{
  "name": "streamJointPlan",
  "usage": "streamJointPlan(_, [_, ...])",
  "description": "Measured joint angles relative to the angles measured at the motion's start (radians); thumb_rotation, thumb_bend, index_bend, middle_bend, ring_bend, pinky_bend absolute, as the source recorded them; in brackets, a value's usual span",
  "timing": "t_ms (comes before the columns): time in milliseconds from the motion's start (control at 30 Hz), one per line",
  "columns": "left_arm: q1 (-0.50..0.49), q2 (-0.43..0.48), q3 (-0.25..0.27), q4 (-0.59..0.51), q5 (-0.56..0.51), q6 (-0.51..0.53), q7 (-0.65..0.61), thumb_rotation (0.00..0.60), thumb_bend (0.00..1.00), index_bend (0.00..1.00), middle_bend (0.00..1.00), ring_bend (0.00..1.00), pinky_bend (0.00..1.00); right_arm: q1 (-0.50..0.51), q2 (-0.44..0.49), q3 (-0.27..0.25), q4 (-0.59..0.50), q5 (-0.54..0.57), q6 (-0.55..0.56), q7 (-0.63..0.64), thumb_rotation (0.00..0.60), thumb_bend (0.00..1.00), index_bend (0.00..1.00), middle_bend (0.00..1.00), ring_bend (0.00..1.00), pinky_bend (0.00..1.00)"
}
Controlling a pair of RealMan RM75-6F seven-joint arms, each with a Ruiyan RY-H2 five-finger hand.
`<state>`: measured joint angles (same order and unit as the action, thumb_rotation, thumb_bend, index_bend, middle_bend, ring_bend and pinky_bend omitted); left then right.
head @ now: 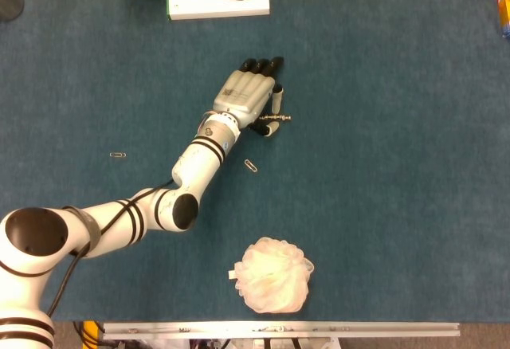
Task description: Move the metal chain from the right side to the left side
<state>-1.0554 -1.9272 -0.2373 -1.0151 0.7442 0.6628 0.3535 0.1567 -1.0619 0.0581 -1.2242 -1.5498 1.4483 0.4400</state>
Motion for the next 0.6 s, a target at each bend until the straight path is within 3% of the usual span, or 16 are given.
streamJointPlan(600, [-0.002,0.001,-0.002,0.005,-0.004,-0.004,0.008,0.600,0.28,0.53,0.00,0.00,0.03,0.006,-0.008,-0.003,0.008,-0.006,-0.007,0.008,0.600,0.03,0.30,0.11,0.00,0.04])
